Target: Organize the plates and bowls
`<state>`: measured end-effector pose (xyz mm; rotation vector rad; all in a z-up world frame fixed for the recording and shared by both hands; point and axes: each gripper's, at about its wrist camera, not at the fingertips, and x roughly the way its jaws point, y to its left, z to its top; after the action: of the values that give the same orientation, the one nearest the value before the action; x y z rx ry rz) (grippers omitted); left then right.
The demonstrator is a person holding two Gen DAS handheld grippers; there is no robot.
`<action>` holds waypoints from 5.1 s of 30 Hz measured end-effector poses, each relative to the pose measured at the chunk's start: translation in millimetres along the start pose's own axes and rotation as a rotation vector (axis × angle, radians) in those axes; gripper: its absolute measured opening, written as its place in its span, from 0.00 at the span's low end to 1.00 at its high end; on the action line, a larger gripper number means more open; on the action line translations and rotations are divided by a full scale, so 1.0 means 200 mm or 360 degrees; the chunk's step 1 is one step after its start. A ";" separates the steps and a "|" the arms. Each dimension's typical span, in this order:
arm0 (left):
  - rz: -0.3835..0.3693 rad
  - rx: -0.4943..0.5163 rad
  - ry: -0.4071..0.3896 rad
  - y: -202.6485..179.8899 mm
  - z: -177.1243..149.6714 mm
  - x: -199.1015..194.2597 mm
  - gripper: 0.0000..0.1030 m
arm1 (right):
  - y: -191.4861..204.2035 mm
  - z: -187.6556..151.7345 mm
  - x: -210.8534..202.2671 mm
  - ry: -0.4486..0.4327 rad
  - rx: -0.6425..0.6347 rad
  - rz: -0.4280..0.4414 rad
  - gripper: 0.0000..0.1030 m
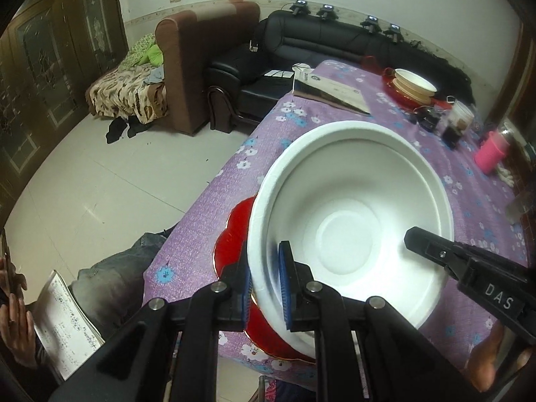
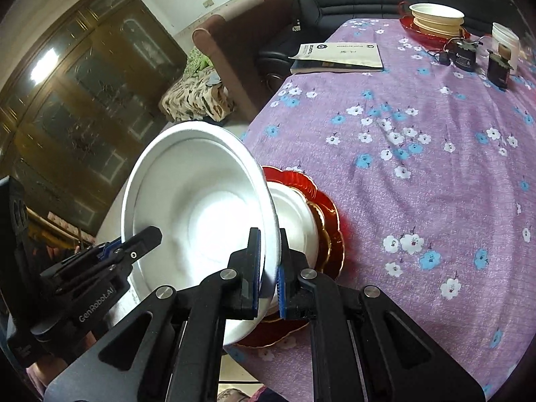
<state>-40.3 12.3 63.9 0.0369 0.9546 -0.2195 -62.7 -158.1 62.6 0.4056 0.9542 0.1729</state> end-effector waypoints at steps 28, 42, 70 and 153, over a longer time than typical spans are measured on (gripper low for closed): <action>0.0210 0.0140 -0.0386 -0.10 -0.09 -0.17 0.15 | 0.02 -0.06 -0.09 -0.0211 -0.0047 -0.0004 0.07; 0.0225 0.0166 -0.0489 -0.19 -0.13 -0.26 0.16 | -0.05 -0.09 -0.23 -0.0341 0.0006 0.0043 0.07; 0.0242 0.0062 -0.0512 -0.07 -0.14 -0.18 0.20 | -0.03 -0.16 -0.14 -0.0388 0.0004 0.0142 0.07; 0.0223 0.0064 -0.0341 0.01 -0.09 0.04 0.23 | -0.06 -0.12 0.03 -0.0234 0.0107 0.0091 0.07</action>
<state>-49.7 15.8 46.9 0.1145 0.7307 -0.1105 -79.5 -160.3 40.0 0.5013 0.8057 0.1606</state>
